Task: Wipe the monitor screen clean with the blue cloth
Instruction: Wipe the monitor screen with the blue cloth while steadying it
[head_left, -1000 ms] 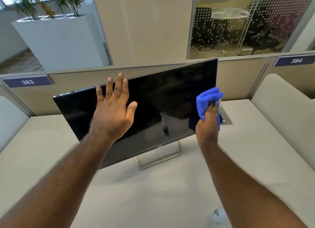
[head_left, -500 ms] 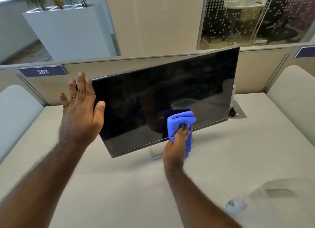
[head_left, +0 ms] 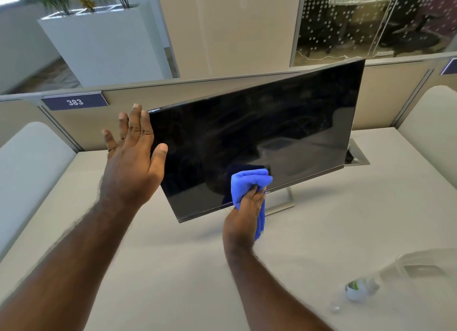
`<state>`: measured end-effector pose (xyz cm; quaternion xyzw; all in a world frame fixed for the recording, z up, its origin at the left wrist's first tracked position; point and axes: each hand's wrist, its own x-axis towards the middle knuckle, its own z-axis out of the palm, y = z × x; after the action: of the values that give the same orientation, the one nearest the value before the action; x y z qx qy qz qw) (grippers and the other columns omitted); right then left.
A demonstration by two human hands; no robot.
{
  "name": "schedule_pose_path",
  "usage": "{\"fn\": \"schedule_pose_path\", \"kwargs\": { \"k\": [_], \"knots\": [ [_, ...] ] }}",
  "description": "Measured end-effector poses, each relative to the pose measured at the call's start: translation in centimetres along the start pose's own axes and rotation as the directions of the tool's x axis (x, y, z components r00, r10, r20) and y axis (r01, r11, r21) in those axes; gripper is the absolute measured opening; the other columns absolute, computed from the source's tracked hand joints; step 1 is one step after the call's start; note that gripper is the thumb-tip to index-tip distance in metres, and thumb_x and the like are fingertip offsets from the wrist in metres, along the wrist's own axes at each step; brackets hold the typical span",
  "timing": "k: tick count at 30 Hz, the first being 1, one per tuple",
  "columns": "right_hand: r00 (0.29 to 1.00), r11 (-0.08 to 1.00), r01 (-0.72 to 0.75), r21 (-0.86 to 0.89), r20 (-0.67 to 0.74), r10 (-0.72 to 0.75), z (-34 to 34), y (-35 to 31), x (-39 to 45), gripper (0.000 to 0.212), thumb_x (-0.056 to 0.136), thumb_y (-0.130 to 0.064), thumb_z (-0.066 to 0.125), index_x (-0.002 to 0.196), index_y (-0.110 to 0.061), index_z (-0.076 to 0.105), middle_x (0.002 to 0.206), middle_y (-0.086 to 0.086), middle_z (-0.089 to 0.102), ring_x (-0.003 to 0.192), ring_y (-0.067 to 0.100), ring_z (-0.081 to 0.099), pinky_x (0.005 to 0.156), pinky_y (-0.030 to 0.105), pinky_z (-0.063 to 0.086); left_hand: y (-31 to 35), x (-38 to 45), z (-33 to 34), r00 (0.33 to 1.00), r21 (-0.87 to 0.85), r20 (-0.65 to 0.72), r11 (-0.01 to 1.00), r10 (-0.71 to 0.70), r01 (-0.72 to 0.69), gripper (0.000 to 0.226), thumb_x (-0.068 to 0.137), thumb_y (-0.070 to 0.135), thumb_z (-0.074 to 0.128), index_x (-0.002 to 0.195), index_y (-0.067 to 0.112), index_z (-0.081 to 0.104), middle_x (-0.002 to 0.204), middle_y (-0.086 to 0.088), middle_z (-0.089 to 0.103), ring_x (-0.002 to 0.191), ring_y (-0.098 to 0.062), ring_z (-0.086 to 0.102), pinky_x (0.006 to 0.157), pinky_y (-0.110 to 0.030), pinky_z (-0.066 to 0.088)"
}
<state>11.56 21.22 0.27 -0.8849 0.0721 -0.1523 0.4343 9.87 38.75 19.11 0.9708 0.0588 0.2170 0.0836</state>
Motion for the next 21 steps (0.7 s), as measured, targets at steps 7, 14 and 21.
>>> {"fn": "schedule_pose_path", "kwargs": {
  "k": [7, 14, 21],
  "knots": [
    [0.904, 0.903, 0.427, -0.045, 0.031, -0.426, 0.6, -7.5, 0.1, 0.062, 0.087, -0.006, 0.029, 0.148, -0.001, 0.025, 0.156, 0.022, 0.026, 0.145, 0.039, 0.022, 0.119, 0.042, 0.017, 0.3, 0.2, -0.6, 0.999, -0.054, 0.035, 0.998, -0.017, 0.019, 0.069, 0.097, 0.045, 0.018, 0.157, 0.018, 0.0, 0.165, 0.004, -0.007, 0.15, -0.016, -0.013, 0.119, -0.044, -0.013],
    [0.768, 0.763, 0.64, -0.088, 0.098, -0.633, 1.1, -11.3, 1.3, 0.059, 0.097, -0.013, 0.039, 0.153, -0.011, 0.02, 0.162, 0.01, 0.011, 0.15, 0.031, 0.0, 0.122, 0.044, 0.003, 0.0, 0.4, -1.7, 0.998, -0.172, 0.057, 0.985, -0.013, 0.023, 0.072, 0.094, 0.052, 0.007, 0.157, 0.018, 0.006, 0.165, 0.006, 0.001, 0.144, 0.0, -0.013, 0.118, -0.037, -0.017],
    [0.61, 0.597, 0.787, -0.154, 0.331, -0.72, 3.3, -3.0, -3.1, 0.059, 0.09, -0.016, 0.044, 0.148, -0.018, 0.036, 0.158, 0.003, 0.031, 0.147, 0.026, 0.024, 0.115, 0.048, 0.03, -0.1, 0.1, -1.4, 0.999, -0.159, 0.048, 0.987, -0.016, 0.023, 0.072, 0.094, 0.054, 0.008, 0.157, 0.02, 0.006, 0.165, 0.007, 0.0, 0.149, -0.008, -0.011, 0.119, -0.039, -0.015]
  ]
}}
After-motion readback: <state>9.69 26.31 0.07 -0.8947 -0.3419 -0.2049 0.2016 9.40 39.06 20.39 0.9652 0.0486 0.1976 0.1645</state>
